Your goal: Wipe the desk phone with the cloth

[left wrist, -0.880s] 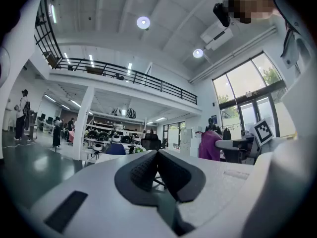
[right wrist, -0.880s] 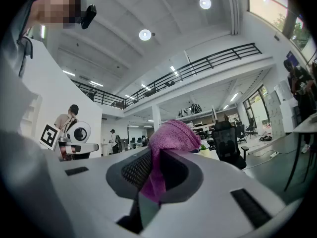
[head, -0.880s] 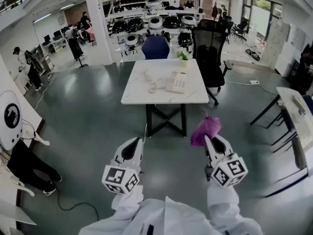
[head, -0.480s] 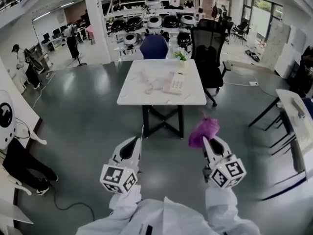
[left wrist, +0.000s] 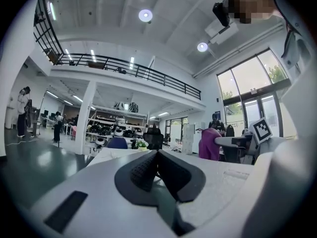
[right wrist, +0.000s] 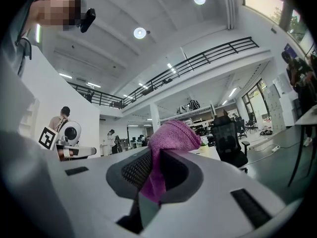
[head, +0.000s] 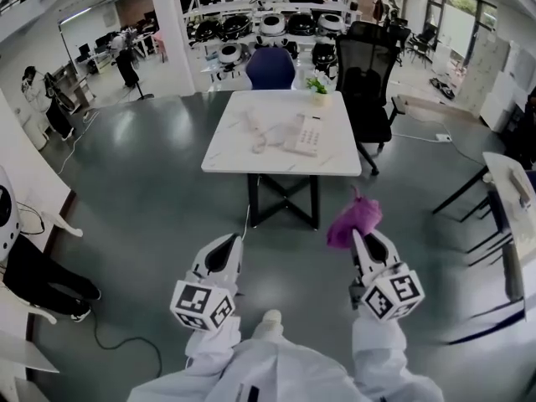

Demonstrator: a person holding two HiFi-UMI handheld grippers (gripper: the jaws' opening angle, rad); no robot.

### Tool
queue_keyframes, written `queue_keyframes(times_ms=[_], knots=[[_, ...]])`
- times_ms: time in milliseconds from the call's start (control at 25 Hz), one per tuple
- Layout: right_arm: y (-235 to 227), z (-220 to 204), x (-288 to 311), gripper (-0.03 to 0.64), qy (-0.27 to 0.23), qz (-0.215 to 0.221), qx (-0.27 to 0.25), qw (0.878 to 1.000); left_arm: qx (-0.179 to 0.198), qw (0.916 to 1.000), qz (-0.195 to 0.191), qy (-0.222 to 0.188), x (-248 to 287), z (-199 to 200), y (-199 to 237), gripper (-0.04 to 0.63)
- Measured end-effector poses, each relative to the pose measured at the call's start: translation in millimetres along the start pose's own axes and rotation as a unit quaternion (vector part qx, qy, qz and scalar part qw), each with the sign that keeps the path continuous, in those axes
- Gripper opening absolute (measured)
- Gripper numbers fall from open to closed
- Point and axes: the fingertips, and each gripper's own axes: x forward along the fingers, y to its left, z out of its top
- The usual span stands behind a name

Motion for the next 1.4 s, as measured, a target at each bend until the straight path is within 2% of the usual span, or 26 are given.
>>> queue_keyframes(times_ms=[320, 720, 1000, 1400], knots=[[-22.6, -11.1, 52.6, 0.032, 0.004, -0.005, 0.008, 1.000, -0.010, 0.9999, -0.004, 0.008, 44.6, -8.9, 31.7, -0.002], [-47.6, -16.7, 141.7, 0.032, 0.017, -0.020, 0.010, 1.000, -0.019, 0.9991, -0.036, 0.013, 135.1, -4.3, 88.1, -0.002], [-63.8, -31.1, 190.1, 0.032, 0.023, -0.036, 0.013, 0.999, -0.019, 0.9969, -0.076, 0.014, 189.2, -7.9, 110.4, -0.002], [-93.5, -42.1, 235.4, 0.032, 0.029, -0.056, 0.018, 0.998, -0.032, 0.9951, -0.090, 0.024, 243.6, -22.0, 138.7, -0.002]])
